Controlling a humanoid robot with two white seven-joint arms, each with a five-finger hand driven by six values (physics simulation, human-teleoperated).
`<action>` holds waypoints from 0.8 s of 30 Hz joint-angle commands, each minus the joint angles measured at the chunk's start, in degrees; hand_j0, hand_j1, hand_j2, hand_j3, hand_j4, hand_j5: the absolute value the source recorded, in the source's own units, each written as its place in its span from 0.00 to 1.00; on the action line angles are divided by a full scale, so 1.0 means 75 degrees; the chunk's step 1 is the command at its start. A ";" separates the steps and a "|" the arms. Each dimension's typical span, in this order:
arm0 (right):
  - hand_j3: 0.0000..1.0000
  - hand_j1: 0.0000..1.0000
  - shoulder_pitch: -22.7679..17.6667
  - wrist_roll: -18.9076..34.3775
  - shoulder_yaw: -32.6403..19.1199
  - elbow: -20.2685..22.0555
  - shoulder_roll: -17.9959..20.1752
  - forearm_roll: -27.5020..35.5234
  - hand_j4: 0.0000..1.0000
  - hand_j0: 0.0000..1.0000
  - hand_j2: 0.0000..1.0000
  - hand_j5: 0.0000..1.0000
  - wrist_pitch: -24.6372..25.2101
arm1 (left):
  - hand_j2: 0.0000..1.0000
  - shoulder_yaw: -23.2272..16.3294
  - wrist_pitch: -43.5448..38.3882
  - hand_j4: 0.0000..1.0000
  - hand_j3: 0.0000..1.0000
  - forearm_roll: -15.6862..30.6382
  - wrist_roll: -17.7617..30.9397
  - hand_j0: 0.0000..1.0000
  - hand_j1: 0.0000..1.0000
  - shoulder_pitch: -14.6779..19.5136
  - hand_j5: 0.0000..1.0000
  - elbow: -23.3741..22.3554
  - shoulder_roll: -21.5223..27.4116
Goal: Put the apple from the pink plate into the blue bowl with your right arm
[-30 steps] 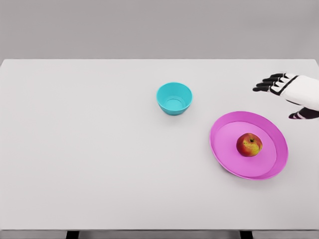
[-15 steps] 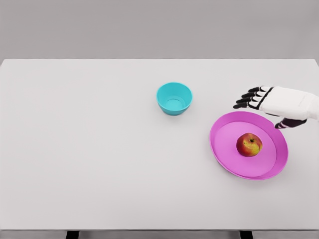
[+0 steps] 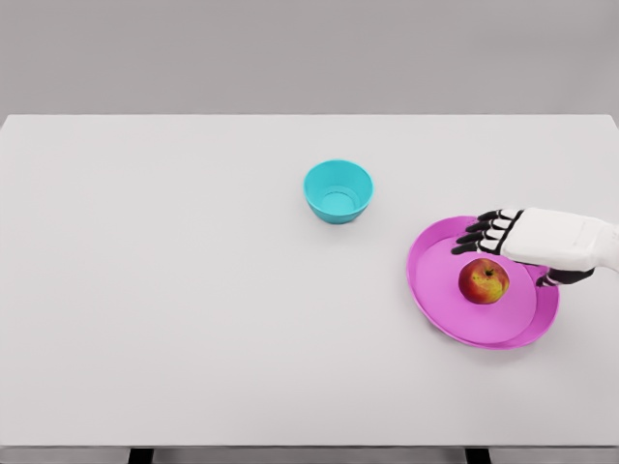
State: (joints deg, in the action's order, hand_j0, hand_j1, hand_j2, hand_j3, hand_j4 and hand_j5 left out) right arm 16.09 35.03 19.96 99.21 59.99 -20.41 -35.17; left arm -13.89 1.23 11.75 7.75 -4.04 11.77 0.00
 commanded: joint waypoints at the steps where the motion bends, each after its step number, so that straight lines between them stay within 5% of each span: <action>1: 1.00 1.00 0.0000 -0.0003 0.0011 0.0027 0.0005 0.0038 1.00 1.00 1.00 1.00 0.0022 | 1.00 0.0000 0.0000 1.00 1.00 0.0003 -0.0002 1.00 1.00 0.0000 1.00 0.0001 0.0001; 24: 1.00 1.00 0.0363 -0.0003 0.0854 -0.0981 -0.0628 -0.0044 1.00 1.00 1.00 1.00 0.0022 | 1.00 0.0000 0.0000 1.00 1.00 0.0003 -0.0002 1.00 1.00 0.0000 1.00 0.0001 0.0001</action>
State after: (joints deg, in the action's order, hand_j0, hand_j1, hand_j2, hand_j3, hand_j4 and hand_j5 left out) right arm 18.81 35.02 25.36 92.75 55.65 -21.02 -35.13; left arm -13.89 1.23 11.75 7.74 -4.04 11.77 0.00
